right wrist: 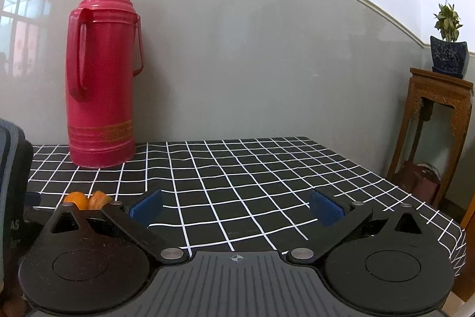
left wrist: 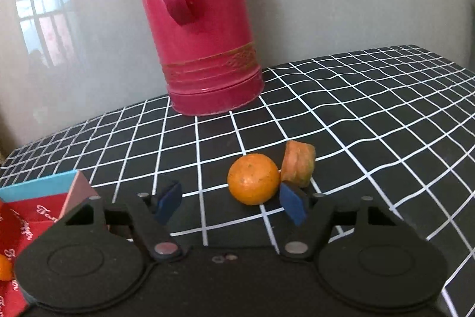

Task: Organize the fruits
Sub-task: 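Reach the left gripper to the last small orange and close on it, then carry the small orange with the left gripper into the box and release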

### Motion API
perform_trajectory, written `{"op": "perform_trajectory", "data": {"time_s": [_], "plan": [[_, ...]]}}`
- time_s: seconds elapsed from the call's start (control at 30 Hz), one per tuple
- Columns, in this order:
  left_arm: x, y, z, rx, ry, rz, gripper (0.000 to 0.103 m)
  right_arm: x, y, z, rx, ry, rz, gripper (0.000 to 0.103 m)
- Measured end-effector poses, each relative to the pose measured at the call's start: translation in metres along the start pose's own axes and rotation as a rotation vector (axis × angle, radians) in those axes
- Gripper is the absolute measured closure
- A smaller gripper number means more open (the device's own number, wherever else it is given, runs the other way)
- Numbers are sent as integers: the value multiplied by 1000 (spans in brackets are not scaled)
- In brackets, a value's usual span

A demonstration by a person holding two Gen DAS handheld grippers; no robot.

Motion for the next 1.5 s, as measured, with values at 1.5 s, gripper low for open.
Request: {"op": "perform_trajectory", "data": {"time_s": [1.5], "plan": [[-109, 120, -39, -268, -71, 407, 75, -10, 39, 2, -12, 16, 133, 0]]}}
Point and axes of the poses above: each gripper's, at about its wrist camera, not at the fingertips, and x roughly the way its jaws point, y to its left, z to its top, the point moved 6 cm from there along x, roughly the way its jaws point, and after that the axes turned 4 degrees about y, right-handed, at the moved point
